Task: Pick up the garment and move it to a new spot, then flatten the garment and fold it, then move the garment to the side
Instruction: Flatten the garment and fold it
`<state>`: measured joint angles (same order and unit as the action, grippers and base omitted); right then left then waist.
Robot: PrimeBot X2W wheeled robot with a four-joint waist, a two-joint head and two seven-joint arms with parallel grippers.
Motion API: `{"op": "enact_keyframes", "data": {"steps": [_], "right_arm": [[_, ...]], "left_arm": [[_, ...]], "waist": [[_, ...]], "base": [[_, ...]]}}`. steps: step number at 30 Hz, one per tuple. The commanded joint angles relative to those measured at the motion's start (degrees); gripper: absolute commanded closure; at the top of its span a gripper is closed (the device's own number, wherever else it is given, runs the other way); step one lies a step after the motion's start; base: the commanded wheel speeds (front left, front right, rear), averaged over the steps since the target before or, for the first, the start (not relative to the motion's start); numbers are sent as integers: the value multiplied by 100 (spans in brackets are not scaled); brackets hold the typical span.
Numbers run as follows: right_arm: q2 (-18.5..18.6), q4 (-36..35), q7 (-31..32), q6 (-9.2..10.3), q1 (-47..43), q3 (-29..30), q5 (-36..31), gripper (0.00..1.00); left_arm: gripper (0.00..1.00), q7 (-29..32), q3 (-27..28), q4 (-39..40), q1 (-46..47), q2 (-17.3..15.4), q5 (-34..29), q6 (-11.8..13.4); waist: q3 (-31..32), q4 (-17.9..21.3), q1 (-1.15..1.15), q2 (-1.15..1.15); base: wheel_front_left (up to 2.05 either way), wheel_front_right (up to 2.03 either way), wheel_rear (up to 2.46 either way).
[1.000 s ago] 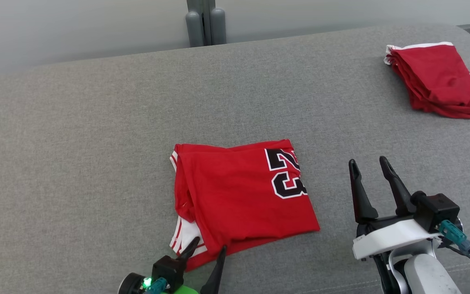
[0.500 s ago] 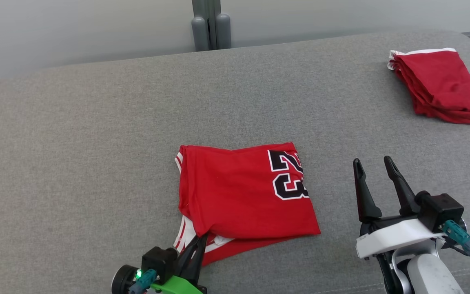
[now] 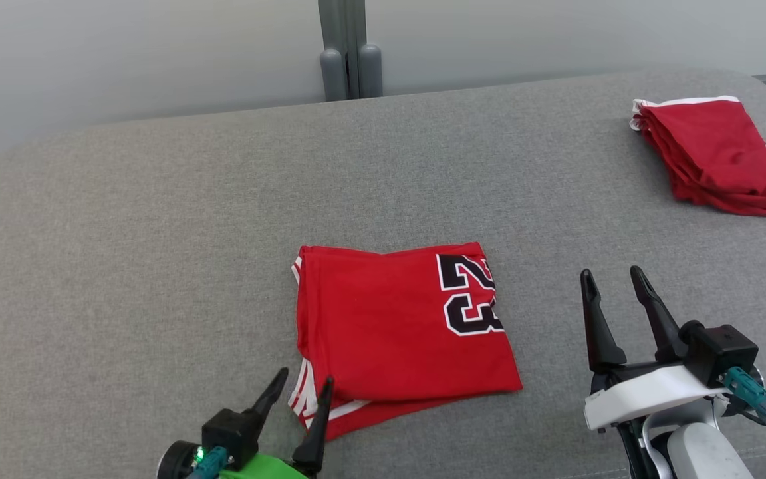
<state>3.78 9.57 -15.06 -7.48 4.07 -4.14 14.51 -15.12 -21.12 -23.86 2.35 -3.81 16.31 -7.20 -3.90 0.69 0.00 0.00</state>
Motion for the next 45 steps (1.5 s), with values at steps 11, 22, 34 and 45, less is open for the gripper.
{"op": "enact_keyframes", "data": {"steps": [11, 22, 34, 45], "right_arm": [[101, 0, -14, -2, -172, 66, 72, 0], [164, 17, -14, -2, -315, 84, 87, 0], [178, 25, -13, -2, -516, 96, -80, 0], [118, -4, 13, -2, -583, 173, -194, 0]], "left_arm": [[0, 1, 1280, 814, -114, -227, -213, 284], [0, 1, 2119, 1248, -241, -422, -437, 368], [0, 2, 2201, 1152, -386, -424, -333, 211], [0, 138, 2125, 1188, -342, -443, -279, 245]], "waist": [[359, -174, 0, 0], [513, -267, 0, 0], [582, -371, 0, 0], [608, -415, 0, 0]], "base": [[0, 0, 0], [0, 0, 0], [0, 0, 0], [0, 0, 0]]}}
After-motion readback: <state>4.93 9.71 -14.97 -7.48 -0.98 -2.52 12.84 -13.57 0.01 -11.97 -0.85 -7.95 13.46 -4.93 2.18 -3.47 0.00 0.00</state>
